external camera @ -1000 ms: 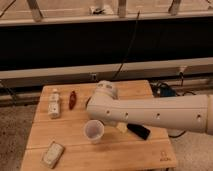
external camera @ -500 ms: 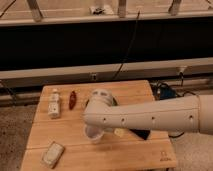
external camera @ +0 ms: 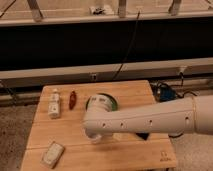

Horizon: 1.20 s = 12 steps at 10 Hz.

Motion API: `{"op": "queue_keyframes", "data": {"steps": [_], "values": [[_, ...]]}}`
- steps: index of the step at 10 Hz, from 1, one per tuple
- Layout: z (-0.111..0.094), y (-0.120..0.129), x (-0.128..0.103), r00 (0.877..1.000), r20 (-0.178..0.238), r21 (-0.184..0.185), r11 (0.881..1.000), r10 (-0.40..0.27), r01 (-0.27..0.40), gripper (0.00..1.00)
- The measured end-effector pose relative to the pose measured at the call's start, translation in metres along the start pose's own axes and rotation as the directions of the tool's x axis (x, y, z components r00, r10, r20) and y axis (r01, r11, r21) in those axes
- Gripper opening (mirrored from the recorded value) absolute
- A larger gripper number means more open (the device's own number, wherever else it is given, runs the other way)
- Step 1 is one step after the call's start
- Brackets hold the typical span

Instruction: Pick up the ceramic cup

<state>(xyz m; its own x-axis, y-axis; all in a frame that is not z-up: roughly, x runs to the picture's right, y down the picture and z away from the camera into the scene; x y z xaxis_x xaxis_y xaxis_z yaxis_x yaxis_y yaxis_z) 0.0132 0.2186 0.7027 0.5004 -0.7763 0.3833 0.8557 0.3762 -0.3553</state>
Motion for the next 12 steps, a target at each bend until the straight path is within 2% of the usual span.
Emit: {"op": "queue_keyframes", "data": {"steps": [12], "values": [[0.033, 0.008, -0.006, 0.999, 0.029, 0.014, 0.999, -0.040, 0.040, 0.80]]}}
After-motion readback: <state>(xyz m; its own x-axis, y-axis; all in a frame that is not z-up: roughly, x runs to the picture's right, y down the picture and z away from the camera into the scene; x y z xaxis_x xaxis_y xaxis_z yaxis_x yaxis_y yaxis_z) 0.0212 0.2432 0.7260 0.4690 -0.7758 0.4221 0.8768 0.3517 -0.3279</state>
